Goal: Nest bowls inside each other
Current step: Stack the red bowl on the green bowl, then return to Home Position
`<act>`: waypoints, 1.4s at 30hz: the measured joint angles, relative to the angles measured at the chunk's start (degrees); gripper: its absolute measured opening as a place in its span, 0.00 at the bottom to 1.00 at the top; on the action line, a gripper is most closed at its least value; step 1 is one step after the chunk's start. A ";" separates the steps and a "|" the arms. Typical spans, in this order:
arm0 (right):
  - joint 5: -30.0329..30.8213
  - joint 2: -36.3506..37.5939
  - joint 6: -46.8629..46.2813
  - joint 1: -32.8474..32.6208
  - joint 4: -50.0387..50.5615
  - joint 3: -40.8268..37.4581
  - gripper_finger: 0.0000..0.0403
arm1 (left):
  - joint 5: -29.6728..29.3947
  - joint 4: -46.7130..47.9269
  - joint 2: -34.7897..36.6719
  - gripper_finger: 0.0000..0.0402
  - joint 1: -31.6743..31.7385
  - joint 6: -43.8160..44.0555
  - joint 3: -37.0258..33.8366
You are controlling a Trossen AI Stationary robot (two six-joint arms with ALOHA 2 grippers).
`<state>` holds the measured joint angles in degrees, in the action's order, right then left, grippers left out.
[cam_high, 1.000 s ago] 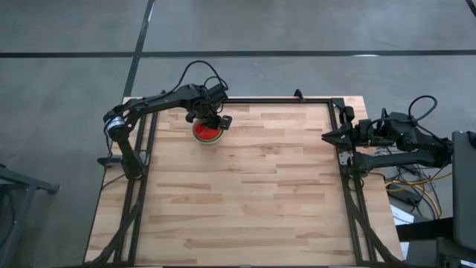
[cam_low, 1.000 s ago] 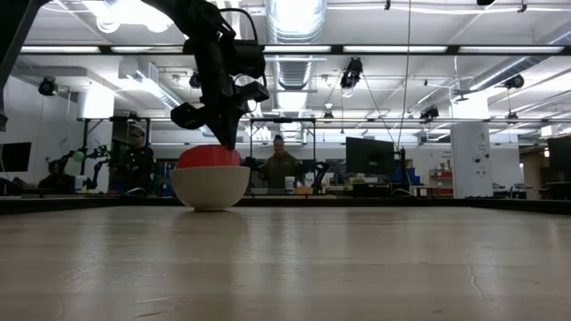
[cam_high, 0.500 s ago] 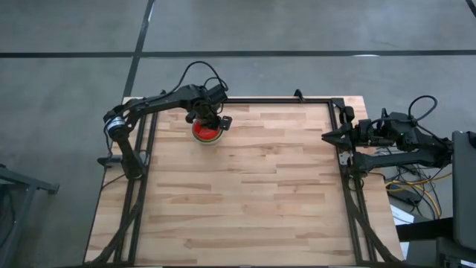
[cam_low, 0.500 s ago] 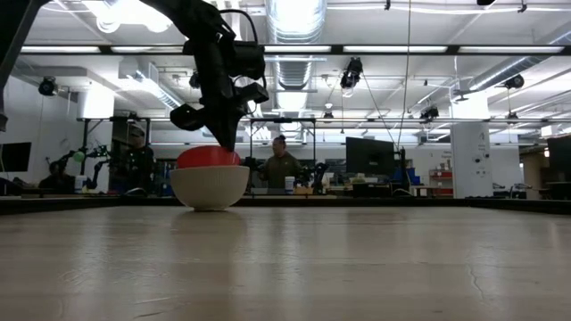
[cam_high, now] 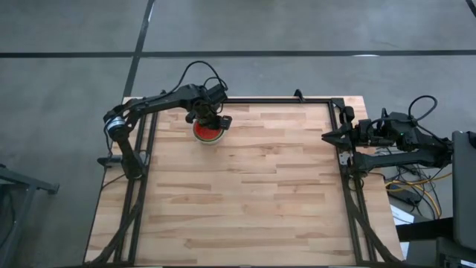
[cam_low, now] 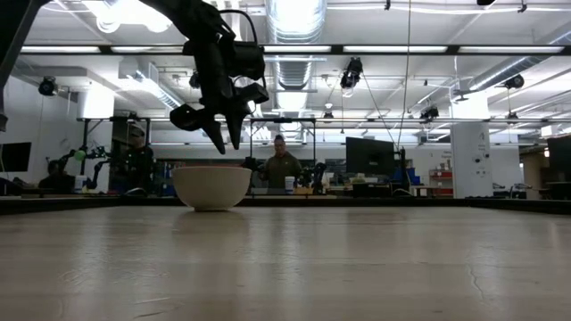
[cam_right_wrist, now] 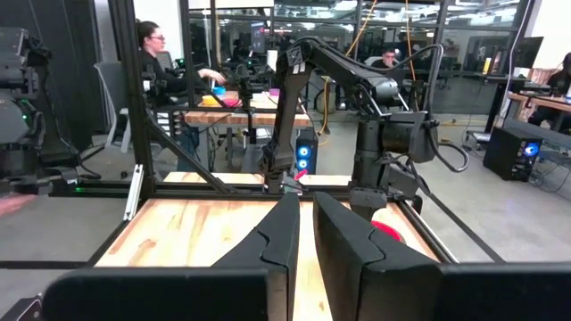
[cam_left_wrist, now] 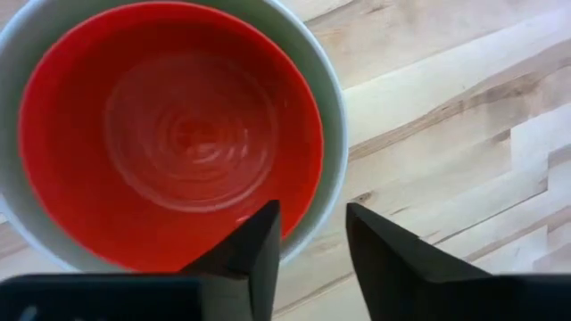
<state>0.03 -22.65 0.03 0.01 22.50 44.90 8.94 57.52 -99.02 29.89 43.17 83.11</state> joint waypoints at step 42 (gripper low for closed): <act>0.00 0.00 0.00 0.01 0.00 0.00 0.08 | -15.23 -21.16 7.32 0.38 -5.86 -24.38 3.76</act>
<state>0.03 -22.66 0.04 0.02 22.50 44.91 -6.29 36.36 -91.70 24.03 18.79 86.87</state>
